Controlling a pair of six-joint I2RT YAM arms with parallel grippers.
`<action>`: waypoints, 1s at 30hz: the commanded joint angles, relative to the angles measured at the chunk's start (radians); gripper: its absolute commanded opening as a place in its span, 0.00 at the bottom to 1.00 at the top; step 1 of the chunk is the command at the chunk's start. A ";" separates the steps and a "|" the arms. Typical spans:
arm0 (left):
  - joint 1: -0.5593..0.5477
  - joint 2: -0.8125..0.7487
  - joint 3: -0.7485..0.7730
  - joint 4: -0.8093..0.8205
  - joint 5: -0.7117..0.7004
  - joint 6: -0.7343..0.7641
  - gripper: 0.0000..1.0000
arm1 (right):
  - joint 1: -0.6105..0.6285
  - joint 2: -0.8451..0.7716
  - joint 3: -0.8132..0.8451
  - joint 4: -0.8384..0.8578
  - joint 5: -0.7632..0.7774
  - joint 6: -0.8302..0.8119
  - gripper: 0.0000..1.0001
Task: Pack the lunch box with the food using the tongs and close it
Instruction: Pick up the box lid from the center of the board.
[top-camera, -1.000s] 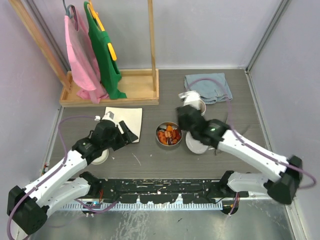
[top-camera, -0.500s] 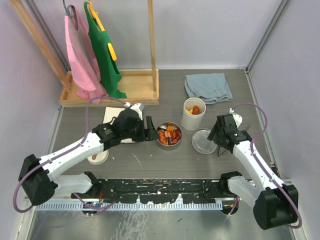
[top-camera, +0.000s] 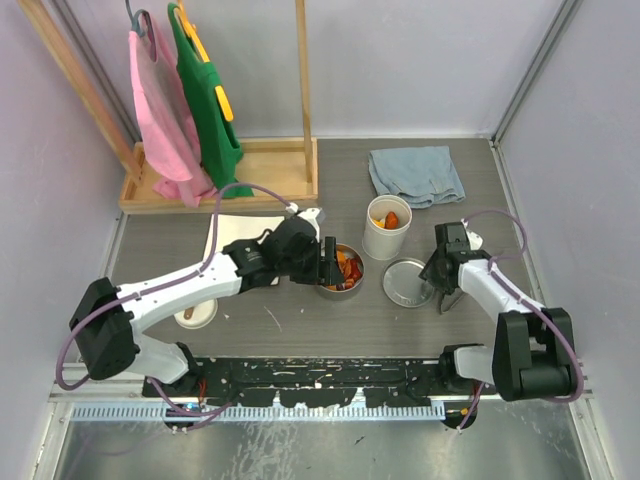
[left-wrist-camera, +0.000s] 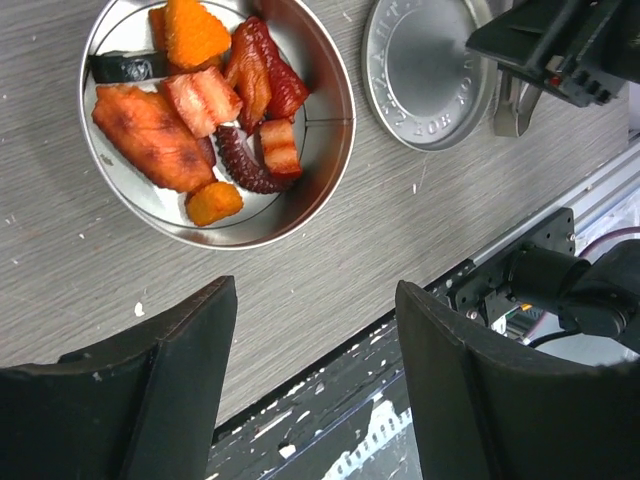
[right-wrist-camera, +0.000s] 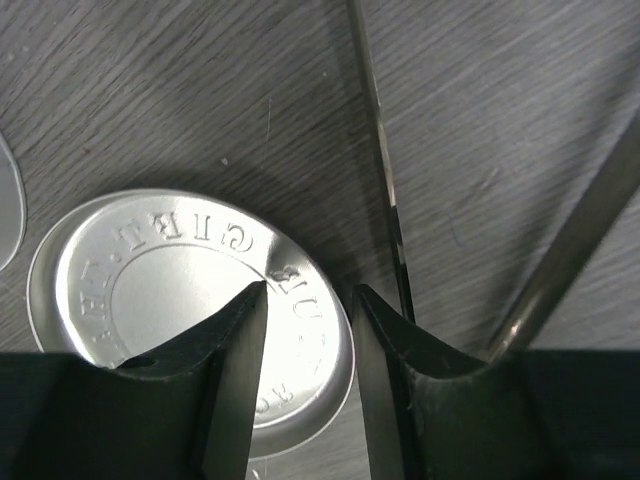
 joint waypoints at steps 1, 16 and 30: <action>-0.013 0.017 0.071 0.037 -0.017 0.029 0.65 | -0.013 0.060 0.003 0.109 -0.031 -0.021 0.43; -0.012 0.081 0.128 0.009 -0.047 0.052 0.63 | -0.017 0.070 -0.001 0.150 -0.086 -0.128 0.00; 0.042 0.138 0.202 0.098 -0.047 -0.069 0.73 | -0.018 -0.361 0.080 -0.063 -0.271 -0.096 0.00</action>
